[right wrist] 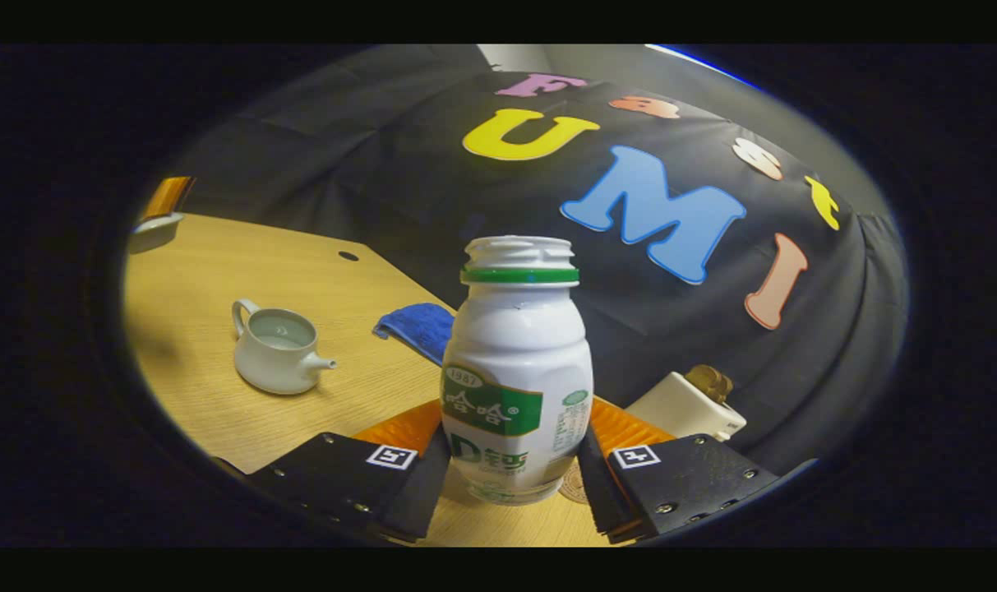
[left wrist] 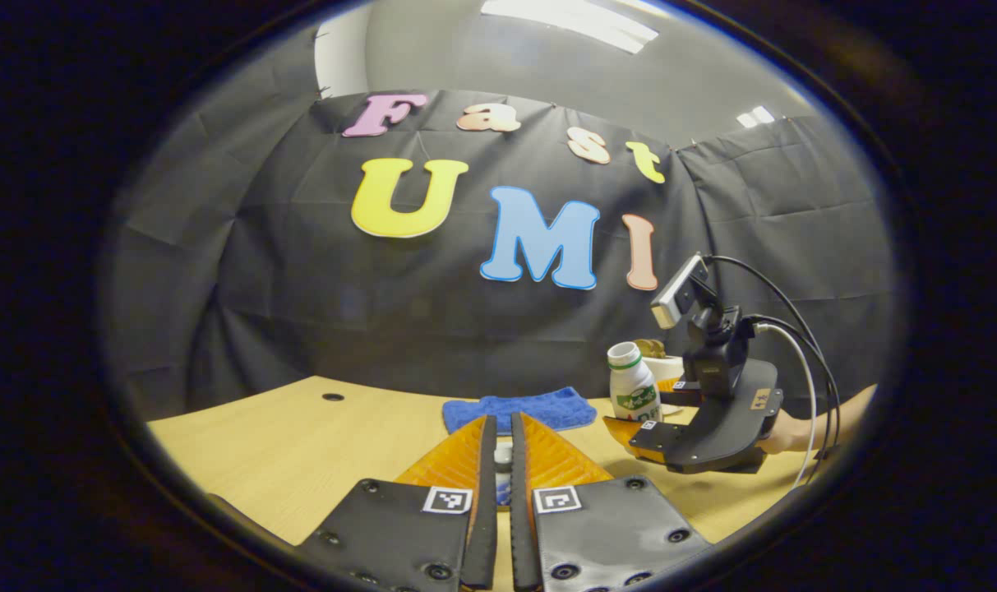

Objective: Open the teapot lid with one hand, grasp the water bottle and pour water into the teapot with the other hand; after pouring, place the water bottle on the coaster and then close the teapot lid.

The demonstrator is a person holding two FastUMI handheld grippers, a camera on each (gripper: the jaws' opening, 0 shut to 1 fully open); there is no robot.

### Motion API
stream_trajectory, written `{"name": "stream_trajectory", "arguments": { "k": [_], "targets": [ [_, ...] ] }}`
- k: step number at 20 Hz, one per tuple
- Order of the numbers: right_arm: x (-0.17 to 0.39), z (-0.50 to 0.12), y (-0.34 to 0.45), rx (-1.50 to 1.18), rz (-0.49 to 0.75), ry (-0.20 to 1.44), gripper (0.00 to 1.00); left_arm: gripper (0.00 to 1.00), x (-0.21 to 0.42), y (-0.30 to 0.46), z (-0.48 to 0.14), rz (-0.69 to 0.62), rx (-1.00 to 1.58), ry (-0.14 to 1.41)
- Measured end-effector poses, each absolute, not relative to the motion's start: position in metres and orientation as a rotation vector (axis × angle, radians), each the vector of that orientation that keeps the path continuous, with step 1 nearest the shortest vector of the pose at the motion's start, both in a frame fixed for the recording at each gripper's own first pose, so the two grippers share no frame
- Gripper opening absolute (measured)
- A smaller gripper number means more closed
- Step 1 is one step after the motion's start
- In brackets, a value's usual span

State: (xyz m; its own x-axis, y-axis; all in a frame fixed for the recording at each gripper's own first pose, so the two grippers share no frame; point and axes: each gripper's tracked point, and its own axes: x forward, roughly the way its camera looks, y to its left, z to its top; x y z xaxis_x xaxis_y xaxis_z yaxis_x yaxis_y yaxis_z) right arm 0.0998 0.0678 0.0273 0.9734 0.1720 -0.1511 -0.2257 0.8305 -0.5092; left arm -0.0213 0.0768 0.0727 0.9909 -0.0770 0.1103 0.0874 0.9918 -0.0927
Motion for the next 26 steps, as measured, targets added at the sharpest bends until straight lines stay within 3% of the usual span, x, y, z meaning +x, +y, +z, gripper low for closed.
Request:
{"name": "stream_trajectory", "arguments": {
  "k": [1,3,6,7,12,14,16,17,19,25,26],
  "targets": [
    [0.099,0.027,0.061,-0.517,0.207,0.112,0.72,0.13,-0.008,0.072,0.074,-0.089,-0.070,-0.106],
    [0.099,0.026,0.046,-0.448,0.201,0.128,0.72,0.17,0.020,0.064,0.071,-0.098,-0.013,-0.098],
    [0.100,0.028,0.023,-0.365,0.193,0.150,0.72,0.13,0.054,0.050,0.058,-0.120,0.050,-0.067],
    [0.098,0.031,0.017,-0.355,0.185,0.142,0.72,0.17,0.062,0.050,0.052,-0.116,0.058,-0.061],
    [0.099,0.042,-0.008,-0.347,0.142,0.094,0.71,0.13,0.095,0.061,0.022,-0.074,0.071,0.000],
    [0.101,0.042,-0.015,-0.337,0.135,0.095,0.71,0.10,0.102,0.060,0.012,-0.081,0.062,0.027],
    [0.103,0.039,-0.020,-0.332,0.129,0.101,0.71,0.17,0.106,0.061,0.006,-0.074,0.073,0.046],
    [0.104,0.038,-0.021,-0.332,0.127,0.106,0.71,0.13,0.106,0.062,0.002,-0.068,0.075,0.053],
    [0.105,0.034,-0.027,-0.332,0.122,0.112,0.71,0.17,0.107,0.063,-0.002,-0.066,0.075,0.065],
    [0.115,0.023,-0.032,-0.317,0.119,0.144,0.71,0.13,0.108,0.063,-0.005,-0.068,0.080,0.074],
    [0.116,0.020,-0.033,-0.312,0.117,0.153,0.72,0.17,0.107,0.063,-0.005,-0.068,0.078,0.078]
  ]
}}
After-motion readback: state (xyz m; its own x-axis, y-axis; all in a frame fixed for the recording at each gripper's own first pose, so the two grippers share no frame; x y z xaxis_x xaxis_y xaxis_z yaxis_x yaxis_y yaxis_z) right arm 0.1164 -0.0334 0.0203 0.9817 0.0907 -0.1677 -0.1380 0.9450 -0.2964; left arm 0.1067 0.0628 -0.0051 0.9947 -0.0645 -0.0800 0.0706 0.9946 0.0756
